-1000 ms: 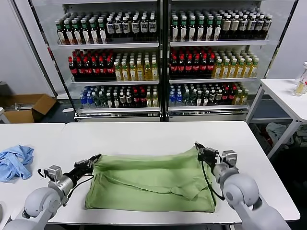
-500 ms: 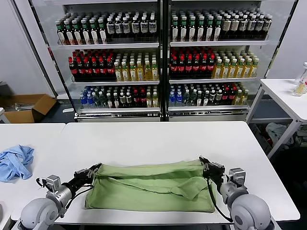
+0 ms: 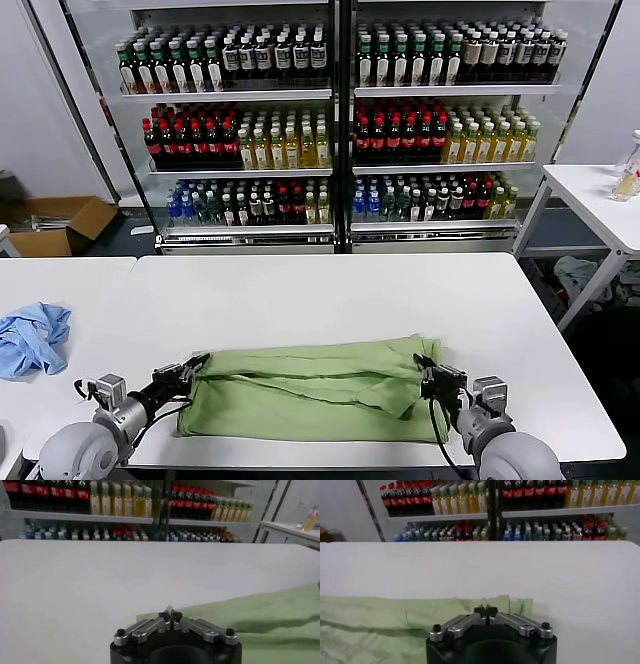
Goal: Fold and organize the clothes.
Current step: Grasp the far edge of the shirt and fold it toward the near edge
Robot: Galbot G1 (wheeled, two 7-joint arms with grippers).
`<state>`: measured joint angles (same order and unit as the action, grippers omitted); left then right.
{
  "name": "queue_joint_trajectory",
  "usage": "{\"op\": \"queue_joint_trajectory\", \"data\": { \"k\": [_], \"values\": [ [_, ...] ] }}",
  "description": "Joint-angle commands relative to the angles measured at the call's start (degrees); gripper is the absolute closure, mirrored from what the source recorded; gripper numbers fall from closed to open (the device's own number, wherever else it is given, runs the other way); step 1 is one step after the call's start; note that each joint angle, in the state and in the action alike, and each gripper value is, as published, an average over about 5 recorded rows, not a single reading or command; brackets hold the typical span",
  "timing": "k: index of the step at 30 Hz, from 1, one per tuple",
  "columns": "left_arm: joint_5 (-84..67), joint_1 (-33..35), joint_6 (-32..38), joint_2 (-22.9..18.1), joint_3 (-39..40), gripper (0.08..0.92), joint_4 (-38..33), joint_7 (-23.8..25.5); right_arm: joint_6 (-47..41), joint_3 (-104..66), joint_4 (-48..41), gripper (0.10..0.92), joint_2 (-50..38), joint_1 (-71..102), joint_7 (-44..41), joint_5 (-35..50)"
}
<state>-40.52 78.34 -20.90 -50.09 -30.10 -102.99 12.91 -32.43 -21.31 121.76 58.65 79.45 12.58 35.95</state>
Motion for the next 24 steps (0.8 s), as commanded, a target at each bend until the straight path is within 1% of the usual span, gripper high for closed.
{"op": "queue_joint_trajectory", "data": {
  "k": [1,4,7,10,12,14,15,19,20,22,24],
  "values": [
    [1.6,1.31,-1.45,-0.18,-0.19,0.915,-1.97,-0.62,0.31,0.04,-0.46,0.915,0.39,1.48,-0.13,-1.46],
    [3.37,2.24,-1.95,-0.5,-0.61,0.888,-4.25,-1.75,0.14,-0.34,-0.19,0.915,0.23,1.43,0.11,-1.69],
    [5.23,3.46,-2.62,-1.12,-1.19,0.816,-6.5,-4.32,0.02,-1.33,0.38,0.902,0.17,1.53,0.28,-1.82],
    [5.6,4.61,-2.64,-1.84,-1.66,0.73,-8.58,-7.98,0.11,-2.96,1.17,0.842,-0.03,1.7,0.22,-1.77],
    [5.26,4.89,-2.6,-2.15,-1.92,0.669,-9.81,-10.81,0.14,-4.08,1.79,0.782,-0.32,1.76,0.2,-1.74],
    [3.73,4.75,-2.78,-2.38,-1.97,0.609,-11.02,-14.8,0.15,-4.97,2.36,0.73,-0.62,1.74,0.21,-1.75],
    [2.58,4.51,-2.94,-2.46,-1.77,0.583,-11.76,-17.66,0.15,-5.29,2.57,0.695,-0.72,1.73,0.22,-1.76],
    [-3.25,2.82,-2.08,-3.24,0.37,0.47,-14.53,-31.66,0.14,-5.96,3.17,0.583,-0.78,1.85,0.34,-1.91],
    [-4.94,2.45,-1.61,-3.62,1.0,0.435,-14.98,-34.5,0.14,-6.01,3.35,0.557,-0.75,1.98,0.39,-2.0],
    [-7.19,2.24,-1.14,-4.44,2.12,0.383,-15.56,-38.17,0.11,-6.11,3.85,0.496,-0.73,2.35,0.47,-2.14],
    [-7.7,3.06,-1.89,-5.23,3.01,0.323,-15.84,-40.24,0.08,-6.51,4.59,0.435,-0.83,2.87,0.53,-2.21]
  ]
}}
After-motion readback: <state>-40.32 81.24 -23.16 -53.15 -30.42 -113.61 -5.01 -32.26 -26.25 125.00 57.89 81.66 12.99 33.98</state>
